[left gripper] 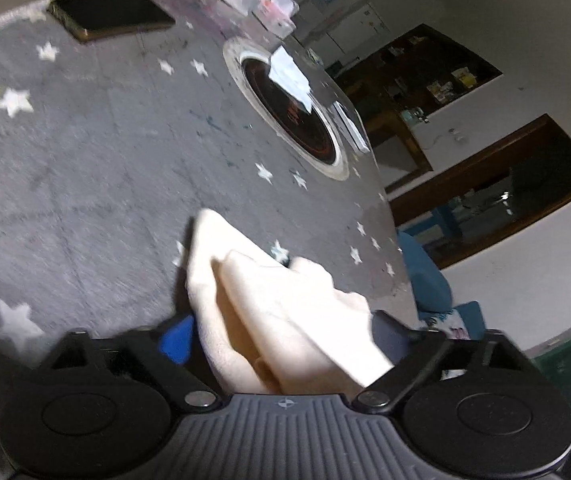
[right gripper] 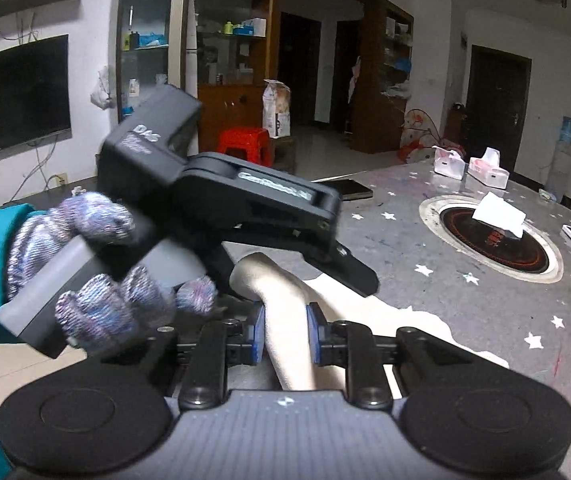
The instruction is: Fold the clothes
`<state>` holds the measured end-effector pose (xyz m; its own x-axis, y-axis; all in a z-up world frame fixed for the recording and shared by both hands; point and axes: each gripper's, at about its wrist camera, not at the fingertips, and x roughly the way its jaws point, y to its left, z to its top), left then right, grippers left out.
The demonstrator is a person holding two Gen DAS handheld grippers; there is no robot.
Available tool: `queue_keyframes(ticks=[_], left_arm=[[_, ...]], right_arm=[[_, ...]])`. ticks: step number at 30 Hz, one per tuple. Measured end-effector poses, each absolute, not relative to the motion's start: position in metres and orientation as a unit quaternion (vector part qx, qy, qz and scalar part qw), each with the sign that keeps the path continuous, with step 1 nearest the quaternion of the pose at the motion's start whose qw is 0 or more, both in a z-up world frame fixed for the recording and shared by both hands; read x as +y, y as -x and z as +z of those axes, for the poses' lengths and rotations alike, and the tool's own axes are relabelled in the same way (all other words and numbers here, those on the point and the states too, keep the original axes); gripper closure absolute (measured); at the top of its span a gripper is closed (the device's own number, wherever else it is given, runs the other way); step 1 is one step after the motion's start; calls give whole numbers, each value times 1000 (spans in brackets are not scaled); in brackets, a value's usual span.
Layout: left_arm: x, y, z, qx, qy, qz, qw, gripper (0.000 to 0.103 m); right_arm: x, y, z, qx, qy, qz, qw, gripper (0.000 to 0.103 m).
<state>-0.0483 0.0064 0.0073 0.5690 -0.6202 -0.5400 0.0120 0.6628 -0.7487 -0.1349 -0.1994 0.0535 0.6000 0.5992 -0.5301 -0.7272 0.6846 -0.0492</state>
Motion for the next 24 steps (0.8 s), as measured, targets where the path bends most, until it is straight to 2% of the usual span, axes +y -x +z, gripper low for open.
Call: queue_keyframes(ticks=[1, 3, 6, 7, 13, 24], left_arm=[[6, 48, 5, 424, 365, -200, 804, 35], [6, 49, -1, 430, 368, -203, 799, 60], [5, 49, -5, 430, 362, -200, 803, 73], [6, 50, -6, 429, 360, -200, 804, 73], [5, 53, -5, 424, 344, -205, 812, 75], [-6, 59, 1, 415, 295, -201, 837, 75]], right_arm=[[-199, 137, 53, 243, 132, 377, 884, 83], [-200, 139, 51, 245, 129, 381, 882, 79], [-208, 142, 47, 249, 112, 380, 884, 66], [-213, 143, 45, 252, 105, 375, 886, 61], [-262, 135, 37, 271, 70, 288, 916, 53], [-365, 90, 13, 314, -43, 114, 942, 53]])
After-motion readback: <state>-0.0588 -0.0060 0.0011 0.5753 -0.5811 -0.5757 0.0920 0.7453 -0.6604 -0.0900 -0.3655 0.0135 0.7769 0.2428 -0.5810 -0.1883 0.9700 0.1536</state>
